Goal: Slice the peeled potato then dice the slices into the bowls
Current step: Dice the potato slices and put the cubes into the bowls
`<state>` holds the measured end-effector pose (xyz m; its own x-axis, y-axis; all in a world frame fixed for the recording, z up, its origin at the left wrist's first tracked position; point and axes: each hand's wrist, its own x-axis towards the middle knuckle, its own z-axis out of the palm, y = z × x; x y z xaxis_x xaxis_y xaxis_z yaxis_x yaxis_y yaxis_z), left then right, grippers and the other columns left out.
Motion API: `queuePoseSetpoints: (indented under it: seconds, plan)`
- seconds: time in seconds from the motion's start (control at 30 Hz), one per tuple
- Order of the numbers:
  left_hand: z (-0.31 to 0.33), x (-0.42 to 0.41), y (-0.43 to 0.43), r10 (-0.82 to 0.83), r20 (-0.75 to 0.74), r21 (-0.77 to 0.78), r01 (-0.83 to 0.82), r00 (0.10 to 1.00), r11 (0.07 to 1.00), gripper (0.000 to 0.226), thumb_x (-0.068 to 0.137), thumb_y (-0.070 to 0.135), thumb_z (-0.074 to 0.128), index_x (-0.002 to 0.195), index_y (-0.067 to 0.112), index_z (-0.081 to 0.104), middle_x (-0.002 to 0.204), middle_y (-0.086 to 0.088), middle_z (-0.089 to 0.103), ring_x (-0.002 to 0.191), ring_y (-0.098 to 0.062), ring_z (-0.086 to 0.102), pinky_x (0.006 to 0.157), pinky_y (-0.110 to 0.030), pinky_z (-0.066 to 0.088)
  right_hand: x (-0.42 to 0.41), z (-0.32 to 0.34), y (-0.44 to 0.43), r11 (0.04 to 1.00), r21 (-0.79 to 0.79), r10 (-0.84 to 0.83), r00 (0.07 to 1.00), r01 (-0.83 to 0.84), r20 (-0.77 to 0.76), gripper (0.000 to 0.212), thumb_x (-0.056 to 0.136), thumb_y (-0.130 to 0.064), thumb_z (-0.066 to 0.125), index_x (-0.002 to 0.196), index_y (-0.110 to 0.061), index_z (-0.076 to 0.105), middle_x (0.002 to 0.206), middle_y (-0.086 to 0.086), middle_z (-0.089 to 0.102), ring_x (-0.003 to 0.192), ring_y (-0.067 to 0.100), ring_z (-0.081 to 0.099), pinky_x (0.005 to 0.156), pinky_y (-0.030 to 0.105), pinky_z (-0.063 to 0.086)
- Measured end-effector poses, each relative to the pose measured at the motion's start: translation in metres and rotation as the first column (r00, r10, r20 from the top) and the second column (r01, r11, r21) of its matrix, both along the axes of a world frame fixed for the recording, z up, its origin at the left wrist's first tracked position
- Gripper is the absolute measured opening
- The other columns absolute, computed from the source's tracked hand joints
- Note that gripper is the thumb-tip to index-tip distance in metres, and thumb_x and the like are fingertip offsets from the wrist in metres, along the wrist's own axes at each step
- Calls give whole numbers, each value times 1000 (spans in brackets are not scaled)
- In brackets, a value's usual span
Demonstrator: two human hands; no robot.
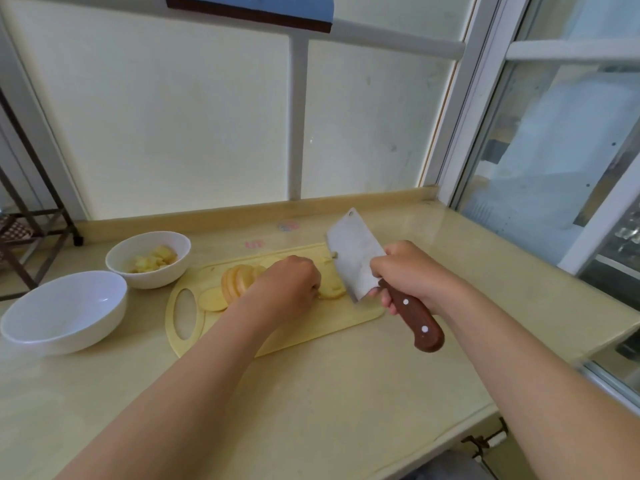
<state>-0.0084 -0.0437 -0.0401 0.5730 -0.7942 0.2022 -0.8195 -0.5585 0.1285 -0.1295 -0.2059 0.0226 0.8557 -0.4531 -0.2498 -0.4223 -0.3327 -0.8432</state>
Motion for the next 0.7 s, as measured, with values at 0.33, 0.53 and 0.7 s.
queuePoseSetpoints:
  seconds: [0.33,0.53,0.7]
  plan:
    - [4,-18,-6,77,40,49,-79,996,996,7,93,19,44,89,16,49,98,-2,53,92,-23,52,72,-41,52,-17,-42,-48,994,101,-45,997,51,-58,4,93,-4,48,96,-7,48,67,14,60,43,24,52,42,28,45]
    - [-1,-24,-12,136,-26,31,-135,990,990,25,92,20,43,116,13,49,118,-4,49,107,-24,50,86,-40,49,-15,-44,-49,997,79,18,994,-9,-112,3,90,-6,50,90,-8,48,72,15,56,42,23,51,43,26,46]
    - [-4,-32,-20,123,-99,24,-121,987,992,45,94,22,37,136,5,36,138,-12,38,127,-29,40,106,-37,35,-7,-44,-46,996,-25,76,986,-81,-150,7,88,-10,51,83,-6,49,65,16,56,41,26,54,43,28,48]
